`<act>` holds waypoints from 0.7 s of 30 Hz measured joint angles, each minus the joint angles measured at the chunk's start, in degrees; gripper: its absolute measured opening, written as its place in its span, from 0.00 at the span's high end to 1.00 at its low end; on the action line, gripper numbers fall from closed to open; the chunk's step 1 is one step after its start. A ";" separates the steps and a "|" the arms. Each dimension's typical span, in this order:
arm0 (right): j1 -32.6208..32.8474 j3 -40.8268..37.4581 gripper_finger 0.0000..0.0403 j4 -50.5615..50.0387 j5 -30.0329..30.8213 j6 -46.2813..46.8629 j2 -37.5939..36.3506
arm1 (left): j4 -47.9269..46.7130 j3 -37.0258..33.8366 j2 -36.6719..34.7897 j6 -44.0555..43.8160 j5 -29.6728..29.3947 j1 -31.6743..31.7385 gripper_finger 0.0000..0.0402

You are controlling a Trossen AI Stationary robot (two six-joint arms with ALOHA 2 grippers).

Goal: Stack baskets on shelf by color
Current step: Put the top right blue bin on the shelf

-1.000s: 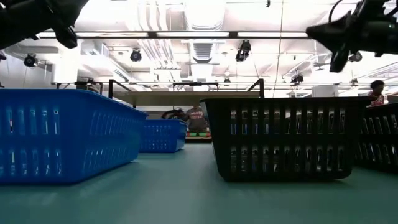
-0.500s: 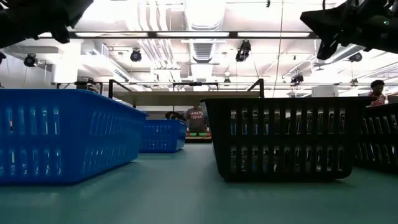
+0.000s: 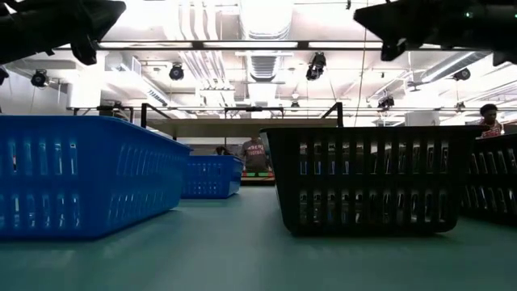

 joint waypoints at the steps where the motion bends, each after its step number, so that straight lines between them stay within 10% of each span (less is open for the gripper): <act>1: 0.47 0.88 0.97 -0.17 0.14 -0.10 1.48 | -0.02 0.00 -0.01 -0.41 0.00 0.01 1.00; 21: 2.89 24.62 0.97 -29.57 0.40 1.23 17.92 | 0.01 0.01 -0.10 -1.76 0.02 0.01 1.00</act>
